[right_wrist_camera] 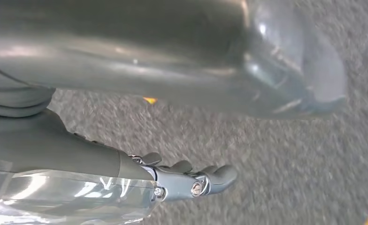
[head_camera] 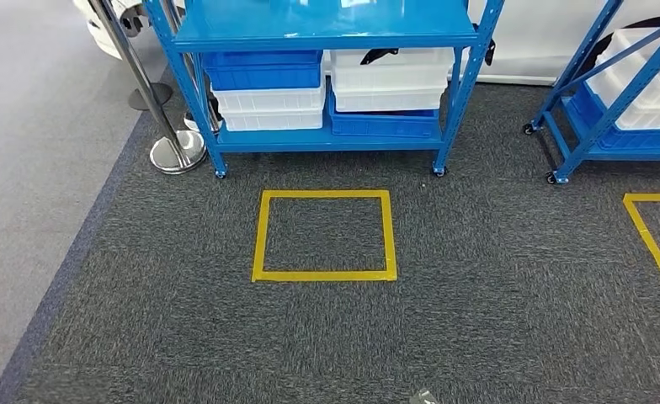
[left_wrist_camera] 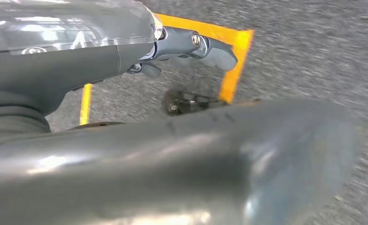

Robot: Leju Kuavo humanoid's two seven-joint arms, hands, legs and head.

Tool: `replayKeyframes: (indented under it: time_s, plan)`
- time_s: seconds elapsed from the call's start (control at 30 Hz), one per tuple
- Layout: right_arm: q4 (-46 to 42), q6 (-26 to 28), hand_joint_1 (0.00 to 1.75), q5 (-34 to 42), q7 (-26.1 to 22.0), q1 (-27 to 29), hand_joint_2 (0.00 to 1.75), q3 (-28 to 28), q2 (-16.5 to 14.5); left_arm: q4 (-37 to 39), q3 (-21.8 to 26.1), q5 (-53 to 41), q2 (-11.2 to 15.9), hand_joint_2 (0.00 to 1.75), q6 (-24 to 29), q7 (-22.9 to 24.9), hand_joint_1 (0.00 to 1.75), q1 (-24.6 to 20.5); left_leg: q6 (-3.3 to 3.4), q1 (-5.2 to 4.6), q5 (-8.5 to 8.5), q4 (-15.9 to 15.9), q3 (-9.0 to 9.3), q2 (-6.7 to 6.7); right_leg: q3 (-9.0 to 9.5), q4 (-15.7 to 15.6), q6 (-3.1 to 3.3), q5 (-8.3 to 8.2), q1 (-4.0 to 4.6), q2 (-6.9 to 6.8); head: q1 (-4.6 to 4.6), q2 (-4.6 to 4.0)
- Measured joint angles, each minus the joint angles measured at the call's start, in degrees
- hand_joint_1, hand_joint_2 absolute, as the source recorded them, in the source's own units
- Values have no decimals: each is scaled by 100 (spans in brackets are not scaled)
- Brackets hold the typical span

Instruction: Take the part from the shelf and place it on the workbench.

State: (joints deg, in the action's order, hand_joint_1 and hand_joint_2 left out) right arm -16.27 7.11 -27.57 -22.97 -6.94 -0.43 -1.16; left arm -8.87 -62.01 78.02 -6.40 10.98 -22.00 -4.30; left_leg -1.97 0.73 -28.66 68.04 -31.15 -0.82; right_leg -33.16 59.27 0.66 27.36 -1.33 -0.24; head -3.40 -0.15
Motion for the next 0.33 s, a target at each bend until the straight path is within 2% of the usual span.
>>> replayKeyframes:
  time_s: [0.03,0.07,0.1,0.13,0.17,0.2,0.23,0.27,0.3,0.33]
  plan:
    - [1,3,0,2,-4,3,0,-7,4,0,0,-1,1,0,-5,-1,0,1,-17,0,-61,364,-280,29,96,-9,20,79,6,-8,0,-2]
    - [2,1,0,2,-5,8,0,-10,7,0,0,-1,1,0,-9,-1,0,9,-22,-2,-257,621,-548,40,201,-16,32,167,12,-8,-1,-2]
    - [3,-1,0,1,-6,17,0,-11,6,0,0,-1,2,0,-10,-1,0,21,-20,-5,-504,745,-762,43,311,-20,39,256,18,-6,-1,-2]
    - [4,-3,0,-1,-7,27,0,-11,5,0,0,-1,2,0,-11,-1,0,35,-3,-10,-727,743,-924,44,431,-22,43,352,23,-1,-1,-2]
    - [5,-5,0,-2,-7,38,0,-11,5,0,0,0,2,0,-13,-1,0,49,31,-24,-846,603,-1029,44,563,-27,44,455,31,3,-1,-2]
    - [7,-5,0,-3,-8,46,0,-11,4,0,0,1,2,0,-14,-1,0,64,84,-42,-772,350,-1076,47,693,-37,42,557,41,4,-1,-2]
    - [9,-5,0,-4,-10,57,0,-11,3,1,0,1,4,0,-15,-1,0,83,161,-73,-427,11,-1100,59,817,-54,40,662,50,-1,-1,-2]
    - [20,-8,0,-5,-11,62,0,-12,-4,5,0,2,16,0,-16,-1,0,106,234,-115,88,-318,-1106,64,938,-67,26,766,66,-3,0,-2]
    - [29,-7,0,-5,-11,64,0,-13,-11,10,0,2,24,0,-16,1,0,125,281,-147,508,-545,-1084,72,1040,-101,1,859,76,-2,1,-2]
    - [36,-8,0,-5,-12,67,0,-14,-16,14,0,2,31,0,-17,1,0,137,312,-171,812,-673,-1080,78,1087,-115,-12,906,80,-2,2,-1]
